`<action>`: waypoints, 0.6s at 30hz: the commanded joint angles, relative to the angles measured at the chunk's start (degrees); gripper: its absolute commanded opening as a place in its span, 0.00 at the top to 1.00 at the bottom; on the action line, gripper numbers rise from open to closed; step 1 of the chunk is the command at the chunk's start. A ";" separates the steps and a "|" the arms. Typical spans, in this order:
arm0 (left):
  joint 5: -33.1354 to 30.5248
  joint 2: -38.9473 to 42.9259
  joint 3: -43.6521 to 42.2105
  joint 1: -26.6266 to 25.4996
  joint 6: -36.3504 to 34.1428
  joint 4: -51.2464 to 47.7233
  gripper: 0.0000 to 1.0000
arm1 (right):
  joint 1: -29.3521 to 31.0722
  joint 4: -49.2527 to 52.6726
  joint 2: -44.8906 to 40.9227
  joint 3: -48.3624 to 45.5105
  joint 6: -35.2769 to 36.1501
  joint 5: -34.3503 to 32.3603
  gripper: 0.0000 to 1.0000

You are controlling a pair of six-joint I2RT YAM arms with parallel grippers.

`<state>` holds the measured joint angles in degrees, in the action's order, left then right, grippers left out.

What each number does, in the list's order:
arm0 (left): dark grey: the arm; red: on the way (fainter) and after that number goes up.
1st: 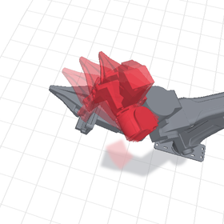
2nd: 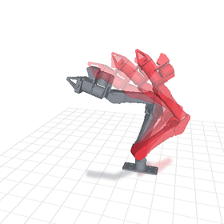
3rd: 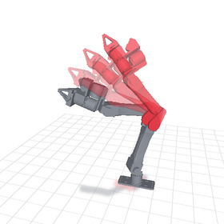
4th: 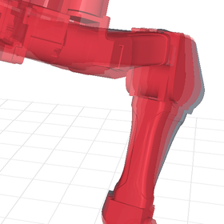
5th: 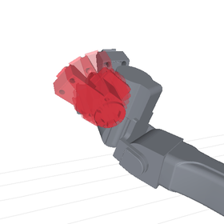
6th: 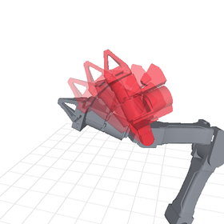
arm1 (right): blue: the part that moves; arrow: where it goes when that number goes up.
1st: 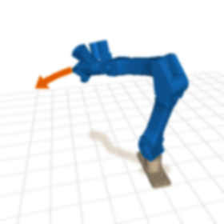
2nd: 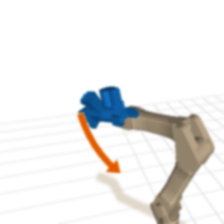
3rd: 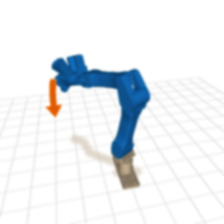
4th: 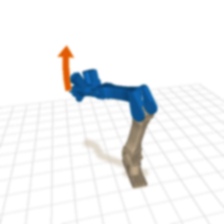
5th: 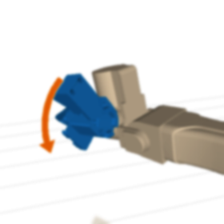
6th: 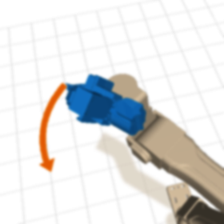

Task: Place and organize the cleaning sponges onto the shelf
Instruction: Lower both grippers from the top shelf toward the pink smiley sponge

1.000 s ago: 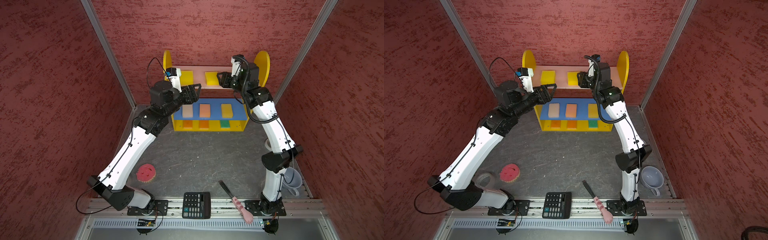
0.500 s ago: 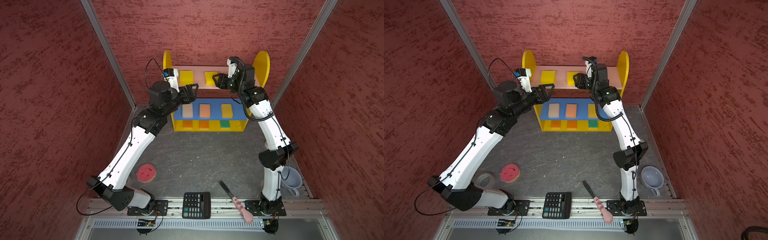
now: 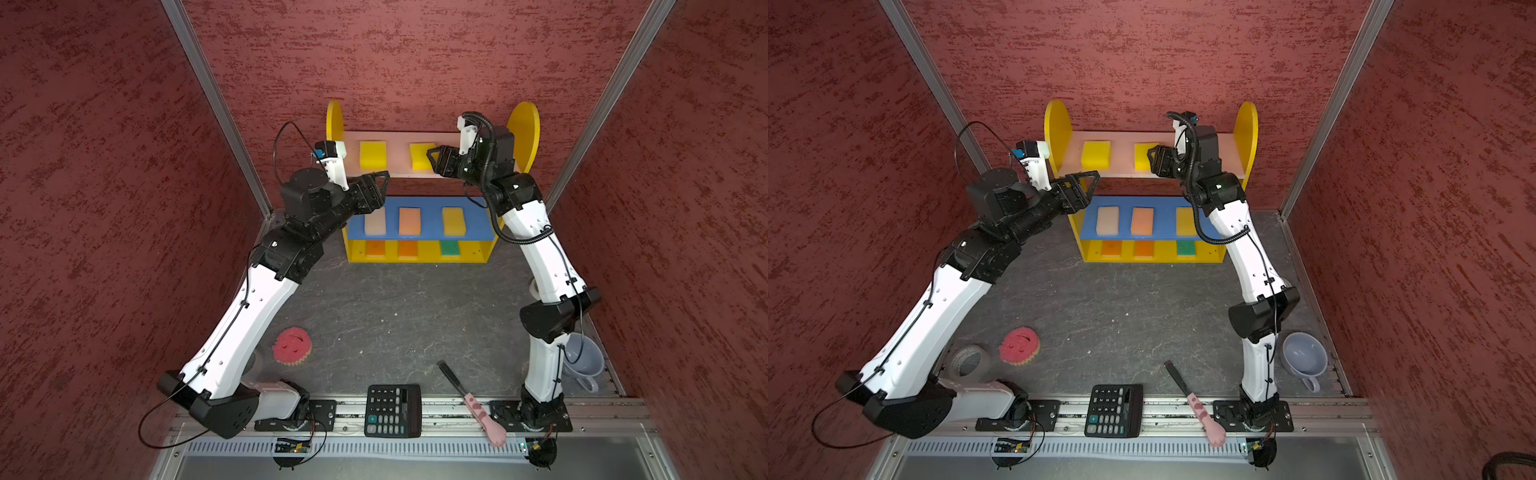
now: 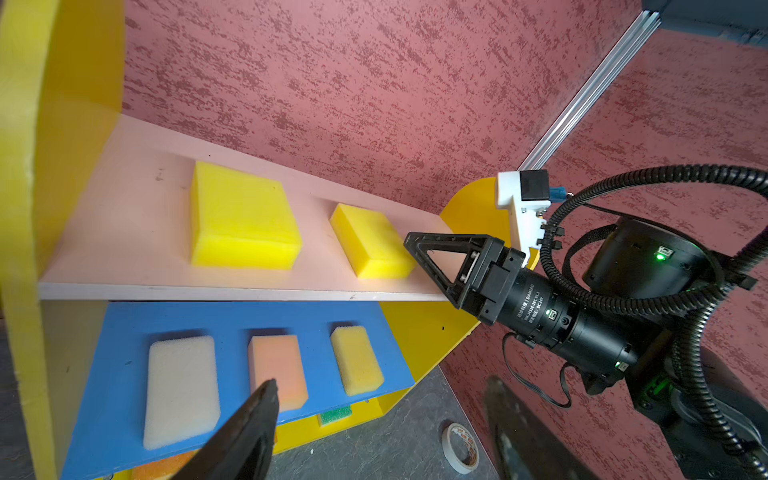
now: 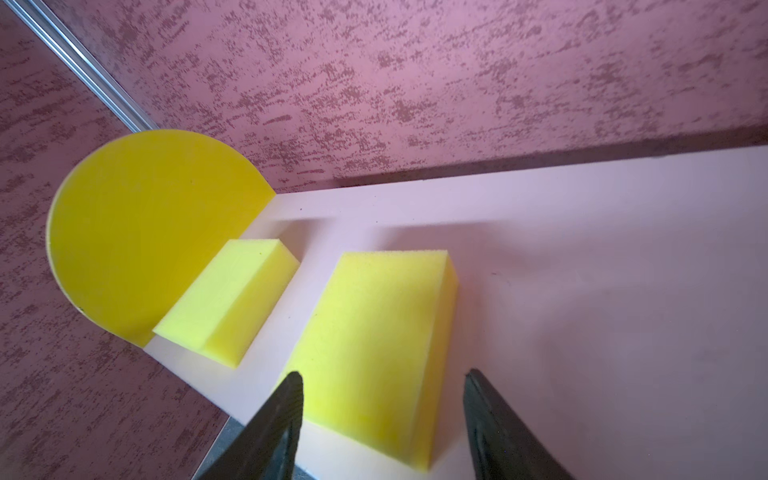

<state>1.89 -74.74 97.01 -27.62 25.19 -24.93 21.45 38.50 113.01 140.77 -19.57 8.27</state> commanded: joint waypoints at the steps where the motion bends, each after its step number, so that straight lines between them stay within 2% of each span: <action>1: -3.79 3.85 -0.06 0.54 -1.16 -3.03 0.23 | -0.36 -1.35 -7.11 -2.14 -0.95 -1.05 0.37; 6: -10.10 9.82 -7.03 1.76 1.04 -7.99 0.22 | 0.02 -6.58 -17.34 -17.94 -4.44 0.36 0.37; 9: -9.32 13.51 -13.19 4.24 5.72 -10.17 0.22 | 1.53 -11.94 -26.75 -32.26 -4.99 -3.33 0.36; 13: -8.89 16.29 -19.27 4.79 10.76 -14.06 0.22 | 4.04 -19.66 -40.45 -52.13 -10.02 -5.86 0.35; 14: -8.36 16.77 -20.65 4.69 11.70 -14.18 0.27 | 4.94 -20.53 -42.59 -55.34 -11.27 -6.15 0.35; 15: -7.56 17.36 -22.57 4.63 12.53 -13.95 0.38 | 6.55 -21.22 -44.61 -58.86 -12.70 -6.51 0.35; 16: -7.31 17.68 -23.75 4.36 13.76 -14.34 0.44 | 8.44 -21.62 -45.91 -62.07 -13.81 -6.79 0.36; 18: -8.09 18.28 -26.23 3.38 15.55 -15.70 0.46 | 12.28 -21.99 -47.13 -66.77 -15.17 -7.79 0.36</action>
<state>-6.15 -57.98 72.88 -23.42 36.29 -37.74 29.80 21.19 66.65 78.74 -30.30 3.42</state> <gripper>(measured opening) 0.548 0.641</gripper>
